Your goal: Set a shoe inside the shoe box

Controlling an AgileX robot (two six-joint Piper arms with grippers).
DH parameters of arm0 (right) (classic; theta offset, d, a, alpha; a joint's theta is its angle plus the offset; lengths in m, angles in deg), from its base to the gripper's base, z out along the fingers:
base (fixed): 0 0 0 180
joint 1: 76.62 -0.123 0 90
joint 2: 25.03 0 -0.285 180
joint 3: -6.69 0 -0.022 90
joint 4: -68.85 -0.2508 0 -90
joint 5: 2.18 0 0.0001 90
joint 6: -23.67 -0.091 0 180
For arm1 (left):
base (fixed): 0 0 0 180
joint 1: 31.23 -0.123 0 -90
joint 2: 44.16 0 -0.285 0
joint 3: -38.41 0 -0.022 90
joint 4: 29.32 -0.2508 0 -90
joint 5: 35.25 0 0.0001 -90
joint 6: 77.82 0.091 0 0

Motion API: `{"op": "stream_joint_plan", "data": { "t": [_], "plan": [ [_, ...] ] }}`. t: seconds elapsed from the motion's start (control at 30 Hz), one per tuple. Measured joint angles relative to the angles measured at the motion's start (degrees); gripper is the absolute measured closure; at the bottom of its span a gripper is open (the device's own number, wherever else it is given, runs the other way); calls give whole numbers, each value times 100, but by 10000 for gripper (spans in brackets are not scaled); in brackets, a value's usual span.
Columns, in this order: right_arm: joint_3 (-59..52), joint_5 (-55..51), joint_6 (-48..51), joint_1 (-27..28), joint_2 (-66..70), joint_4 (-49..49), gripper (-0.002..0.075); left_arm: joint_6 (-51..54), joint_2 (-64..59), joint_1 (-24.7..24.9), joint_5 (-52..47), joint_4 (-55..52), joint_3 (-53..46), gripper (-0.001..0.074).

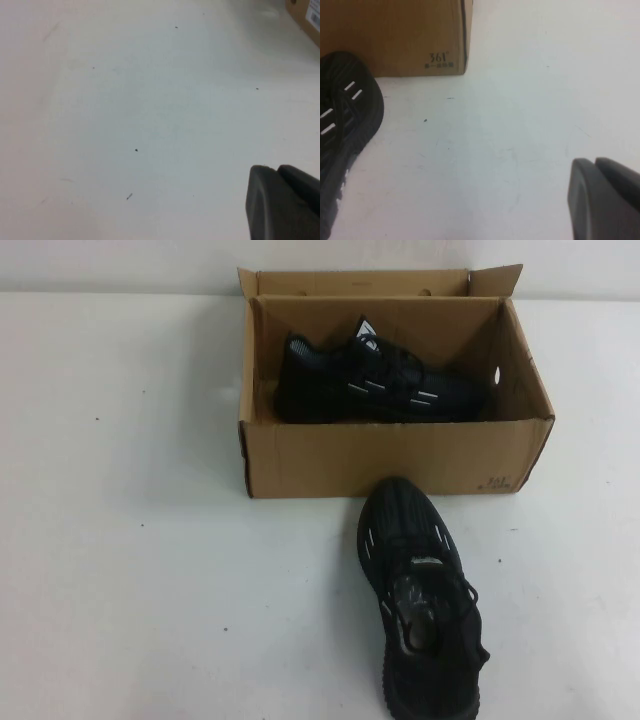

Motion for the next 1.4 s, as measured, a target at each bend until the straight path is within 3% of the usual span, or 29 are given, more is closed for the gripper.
{"op": "stream_joint_plan", "data": {
  "t": [0.9, 1.13, 1.4],
  "plan": [
    [0, 220, 0, 0, 0, 0, 743, 0, 0, 0, 397, -83, 0, 738],
    [0, 1689, 0, 0, 0, 0, 743, 0, 0, 0, 1669, -83, 0, 738],
    [0, 4286, 0, 0, 0, 0, 743, -20, 0, 0, 4775, -83, 0, 739]
  ]
}}
